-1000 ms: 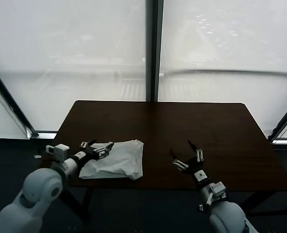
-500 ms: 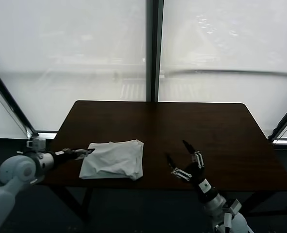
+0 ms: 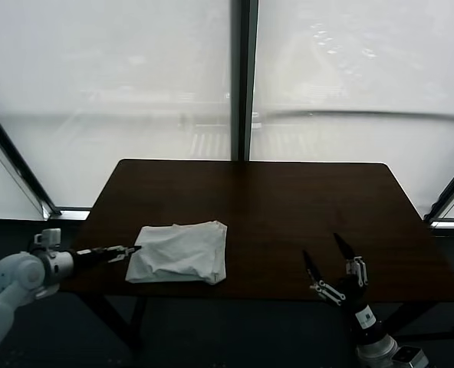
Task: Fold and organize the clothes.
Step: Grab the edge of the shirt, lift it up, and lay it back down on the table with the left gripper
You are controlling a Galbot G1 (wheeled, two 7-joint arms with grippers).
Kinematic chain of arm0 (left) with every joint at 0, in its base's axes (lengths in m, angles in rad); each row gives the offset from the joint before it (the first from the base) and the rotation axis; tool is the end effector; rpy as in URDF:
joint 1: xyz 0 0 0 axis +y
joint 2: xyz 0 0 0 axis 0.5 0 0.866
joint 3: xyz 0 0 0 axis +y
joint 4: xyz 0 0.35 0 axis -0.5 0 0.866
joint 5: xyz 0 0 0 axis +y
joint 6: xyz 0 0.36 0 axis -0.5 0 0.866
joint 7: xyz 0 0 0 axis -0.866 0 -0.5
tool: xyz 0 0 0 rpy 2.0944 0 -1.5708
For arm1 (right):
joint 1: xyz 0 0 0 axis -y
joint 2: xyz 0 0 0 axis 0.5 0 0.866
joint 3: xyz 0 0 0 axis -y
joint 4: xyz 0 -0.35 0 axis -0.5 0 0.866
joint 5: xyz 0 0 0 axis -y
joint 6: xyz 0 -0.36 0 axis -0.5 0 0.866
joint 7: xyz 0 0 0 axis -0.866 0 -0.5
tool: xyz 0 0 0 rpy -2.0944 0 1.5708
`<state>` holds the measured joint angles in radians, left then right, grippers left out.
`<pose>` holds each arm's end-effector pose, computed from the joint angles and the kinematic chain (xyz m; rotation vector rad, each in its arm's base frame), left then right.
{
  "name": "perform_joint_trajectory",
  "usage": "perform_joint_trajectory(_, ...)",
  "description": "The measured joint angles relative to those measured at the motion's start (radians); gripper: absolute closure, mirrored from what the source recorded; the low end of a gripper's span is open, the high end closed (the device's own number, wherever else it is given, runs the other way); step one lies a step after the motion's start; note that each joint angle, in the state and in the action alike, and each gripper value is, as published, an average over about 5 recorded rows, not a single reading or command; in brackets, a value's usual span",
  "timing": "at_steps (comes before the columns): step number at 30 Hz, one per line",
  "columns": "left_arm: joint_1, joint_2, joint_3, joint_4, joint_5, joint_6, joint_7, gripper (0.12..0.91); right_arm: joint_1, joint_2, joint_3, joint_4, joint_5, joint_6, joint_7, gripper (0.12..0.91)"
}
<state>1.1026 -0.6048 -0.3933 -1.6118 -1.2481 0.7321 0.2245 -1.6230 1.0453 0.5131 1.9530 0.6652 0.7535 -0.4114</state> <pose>0.3434 0.2492 -0.2485 -0.4818 -2.2108 0.4148 0.1776 -0.1052 -0.3399 -0.6494 2.5247 0.1930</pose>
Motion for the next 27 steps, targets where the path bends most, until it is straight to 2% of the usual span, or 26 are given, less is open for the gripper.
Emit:
perform_joint_trajectory(11, 0.028, 0.002, 0.004, -0.030, -0.039, 0.000, 0.024, 0.123, -0.007, 0.012, 0.013, -0.001, -0.010, 0.002, -0.003, 0.118)
perform_joint_trajectory(22, -0.033, -0.033, 0.060, -0.008, -0.039, 0.002, 0.026, 0.128, -0.034, 0.029, 0.036, 0.021, -0.027, 0.000, -0.004, 0.118)
perform_joint_trajectory(25, -0.041, -0.040, 0.070, -0.015, -0.038, 0.003, 0.024, 0.178, -0.035, 0.030, 0.043, 0.024, -0.030, 0.000, -0.002, 0.118)
perform_joint_trajectory(27, -0.042, -0.044, 0.074, -0.022, -0.037, 0.004, 0.021, 0.265, -0.034, 0.031, 0.045, 0.024, -0.032, -0.001, -0.001, 0.118)
